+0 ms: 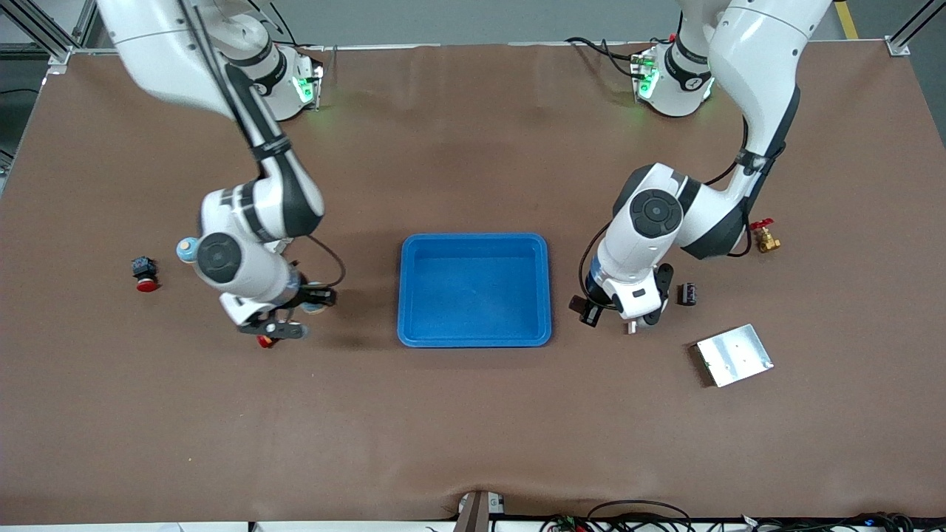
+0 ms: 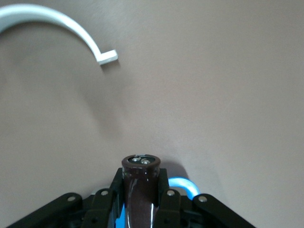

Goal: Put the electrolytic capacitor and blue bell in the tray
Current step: 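Carry the bell and the capacitor over the blue tray and lower them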

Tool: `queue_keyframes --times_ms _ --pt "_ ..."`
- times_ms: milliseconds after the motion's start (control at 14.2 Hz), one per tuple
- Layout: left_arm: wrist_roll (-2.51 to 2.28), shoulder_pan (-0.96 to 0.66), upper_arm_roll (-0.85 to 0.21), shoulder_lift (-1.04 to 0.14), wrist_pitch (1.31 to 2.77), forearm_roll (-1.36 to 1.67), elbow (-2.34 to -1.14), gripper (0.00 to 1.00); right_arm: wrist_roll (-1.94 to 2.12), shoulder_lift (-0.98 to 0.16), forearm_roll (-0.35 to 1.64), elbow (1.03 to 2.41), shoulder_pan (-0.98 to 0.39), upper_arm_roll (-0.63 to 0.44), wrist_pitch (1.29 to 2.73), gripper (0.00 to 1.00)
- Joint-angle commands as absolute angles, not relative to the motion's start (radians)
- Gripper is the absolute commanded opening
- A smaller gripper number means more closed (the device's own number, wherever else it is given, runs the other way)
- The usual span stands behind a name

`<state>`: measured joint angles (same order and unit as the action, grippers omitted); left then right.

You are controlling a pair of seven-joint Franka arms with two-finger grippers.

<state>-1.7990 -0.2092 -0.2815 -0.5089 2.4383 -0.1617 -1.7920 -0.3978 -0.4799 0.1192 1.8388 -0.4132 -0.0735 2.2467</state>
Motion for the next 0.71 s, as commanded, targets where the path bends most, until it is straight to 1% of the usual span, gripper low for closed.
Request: queue_keyframes --times_ms 0,71,353,494,636 --pt "-1.983 -0.253 -0.281 -0.612 2.389 -0.123 -1.645 0.0 -0.491 -0.486 0.155 1.824 -0.474 -0.083 2.269 0.2" --pt "-2.031 -0.276 -0.275 -0.653 2.373 -0.129 -1.596 0.0 -0.541 -0.489 0.181 1.824 -0.51 -0.083 2.284 0.17" --pt "-2.158 -0.371 -0.232 -0.73 2.359 -0.13 -1.511 0.0 -0.676 -0.515 0.209 1.821 -0.615 -0.083 2.342 0.15" --pt "-2.209 -0.457 -0.16 -0.762 2.358 -0.13 -1.464 0.0 -0.699 -0.534 0.227 1.821 -0.652 -0.083 2.359 0.13" --pt "-2.224 -0.538 -0.089 -0.787 2.336 -0.123 -1.439 0.0 -0.701 -0.537 0.23 1.822 -0.661 -0.08 2.359 0.12"
